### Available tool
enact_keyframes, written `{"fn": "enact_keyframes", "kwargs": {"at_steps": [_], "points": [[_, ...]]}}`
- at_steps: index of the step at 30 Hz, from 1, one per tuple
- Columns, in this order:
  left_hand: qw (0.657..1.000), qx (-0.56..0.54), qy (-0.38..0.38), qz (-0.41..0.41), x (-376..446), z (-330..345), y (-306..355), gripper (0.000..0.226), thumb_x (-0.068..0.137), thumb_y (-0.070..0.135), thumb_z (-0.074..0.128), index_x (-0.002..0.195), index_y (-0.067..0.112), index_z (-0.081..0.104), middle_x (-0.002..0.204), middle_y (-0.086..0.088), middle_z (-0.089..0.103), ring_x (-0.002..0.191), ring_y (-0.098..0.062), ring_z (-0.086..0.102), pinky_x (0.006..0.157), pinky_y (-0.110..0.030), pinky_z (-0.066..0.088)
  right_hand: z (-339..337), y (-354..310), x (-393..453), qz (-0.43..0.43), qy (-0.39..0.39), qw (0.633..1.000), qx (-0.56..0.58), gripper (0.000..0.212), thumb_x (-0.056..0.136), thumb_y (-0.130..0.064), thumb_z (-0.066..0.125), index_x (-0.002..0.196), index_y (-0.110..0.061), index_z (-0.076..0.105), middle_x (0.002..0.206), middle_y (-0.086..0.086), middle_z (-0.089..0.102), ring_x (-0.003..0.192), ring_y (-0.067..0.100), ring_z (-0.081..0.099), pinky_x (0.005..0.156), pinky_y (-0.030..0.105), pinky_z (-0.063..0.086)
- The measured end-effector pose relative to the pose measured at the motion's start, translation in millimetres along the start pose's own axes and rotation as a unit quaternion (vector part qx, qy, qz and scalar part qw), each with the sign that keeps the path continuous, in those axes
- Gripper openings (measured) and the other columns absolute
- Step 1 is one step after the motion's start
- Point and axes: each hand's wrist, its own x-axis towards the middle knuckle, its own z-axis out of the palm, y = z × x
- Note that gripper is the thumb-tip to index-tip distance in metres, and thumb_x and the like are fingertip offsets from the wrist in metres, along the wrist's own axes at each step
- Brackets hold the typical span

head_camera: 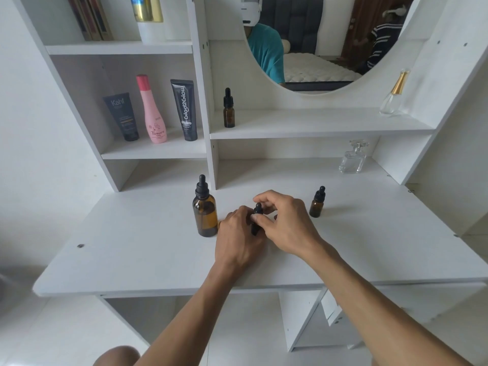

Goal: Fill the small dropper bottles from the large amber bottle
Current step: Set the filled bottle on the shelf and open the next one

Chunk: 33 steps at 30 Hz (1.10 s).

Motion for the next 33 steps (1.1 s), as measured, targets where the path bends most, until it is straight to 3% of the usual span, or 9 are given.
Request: {"fn": "enact_keyframes", "kwargs": {"at_steps": [5,14,17,19,21,23,25,28,33], "points": [[1.0,0.001,0.009,0.001,-0.7,-0.8,2.1,0.021,0.077,0.022,0.061,0.096,0.016,0.065,0.084,0.0,0.067,0.083,-0.023,0.059,0.074,-0.044,0.053,-3.3,-1.8,4.8,-0.004,0.003,1.0,-0.013,0.025,0.083,-0.026,0.08,0.107,-0.018,0.074,0.093,-0.007,0.069,0.088,0.008,0.063,0.071,0.001,0.038],[1.0,-0.007,0.009,-0.009,0.9,-1.5,0.9,0.015,0.079,0.028,0.061,0.086,0.016,0.066,0.077,0.002,0.067,0.073,-0.02,0.062,0.069,-0.043,0.054,-7.7,-5.1,9.1,0.007,-0.045,0.998,-0.033,0.021,0.086,-0.025,0.077,0.106,-0.022,0.073,0.097,-0.004,0.073,0.097,0.015,0.066,0.09,0.037,0.054],[1.0,-0.004,0.004,-0.009,1.8,-1.4,1.6,0.013,0.079,0.027,0.062,0.082,0.015,0.065,0.073,0.002,0.067,0.069,-0.021,0.062,0.066,-0.042,0.054,-11.9,-8.4,10.5,0.003,-0.068,0.996,-0.051,0.023,0.09,-0.02,0.073,0.112,-0.022,0.072,0.1,-0.003,0.072,0.091,0.012,0.065,0.085,0.03,0.054],[1.0,0.006,0.003,-0.008,2.2,-1.5,2.0,0.013,0.079,0.029,0.06,0.077,0.017,0.063,0.068,0.003,0.066,0.065,-0.021,0.059,0.065,-0.042,0.053,-15.2,-8.7,11.7,-0.003,-0.081,0.995,-0.06,0.026,0.09,-0.018,0.072,0.116,-0.021,0.07,0.103,-0.003,0.072,0.077,-0.002,0.059,0.074,0.012,0.046],[1.0,0.011,0.0,-0.01,2.1,-1.1,2.0,0.013,0.078,0.029,0.06,0.073,0.017,0.06,0.064,0.002,0.064,0.063,-0.021,0.057,0.063,-0.041,0.052,-17.9,-10.6,12.6,-0.002,-0.09,0.994,-0.059,0.031,0.088,-0.018,0.072,0.118,-0.021,0.069,0.105,-0.004,0.07,0.08,-0.005,0.059,0.07,0.004,0.039],[1.0,0.017,0.002,-0.008,2.4,-0.5,1.3,0.013,0.078,0.028,0.06,0.071,0.018,0.057,0.063,0.002,0.062,0.061,-0.021,0.056,0.059,-0.038,0.048,-18.2,-11.4,14.3,-0.004,-0.09,0.995,-0.05,0.032,0.086,-0.024,0.075,0.117,-0.021,0.069,0.104,-0.005,0.07,0.094,0.007,0.064,0.079,0.013,0.044],[1.0,0.025,0.005,-0.001,2.6,-0.4,0.2,0.018,0.079,0.031,0.062,0.068,0.02,0.053,0.063,0.003,0.059,0.06,-0.019,0.053,0.055,-0.034,0.041,-18.5,-12.8,15.3,0.004,-0.085,0.996,-0.035,0.03,0.086,-0.028,0.077,0.114,-0.021,0.07,0.098,-0.005,0.069,0.09,0.012,0.065,0.079,0.021,0.049],[1.0,0.006,0.007,-0.003,2.3,-0.9,-0.1,0.02,0.08,0.031,0.066,0.07,0.018,0.056,0.065,0.004,0.063,0.063,-0.019,0.056,0.059,-0.034,0.045,-19.4,-11.2,18.2,0.002,-0.1,0.995,-0.027,0.029,0.086,-0.016,0.074,0.114,-0.023,0.07,0.096,-0.006,0.07,0.091,0.013,0.065,0.082,0.028,0.055],[1.0,0.003,0.013,0.0,2.6,-0.3,-0.6,0.018,0.08,0.03,0.066,0.074,0.016,0.058,0.069,0.003,0.065,0.067,-0.022,0.058,0.062,-0.038,0.049,-20.5,-10.2,20.4,0.004,-0.11,0.994,-0.017,0.035,0.082,-0.019,0.078,0.116,-0.024,0.069,0.105,-0.007,0.07,0.1,0.009,0.063,0.079,0.013,0.045]]}}
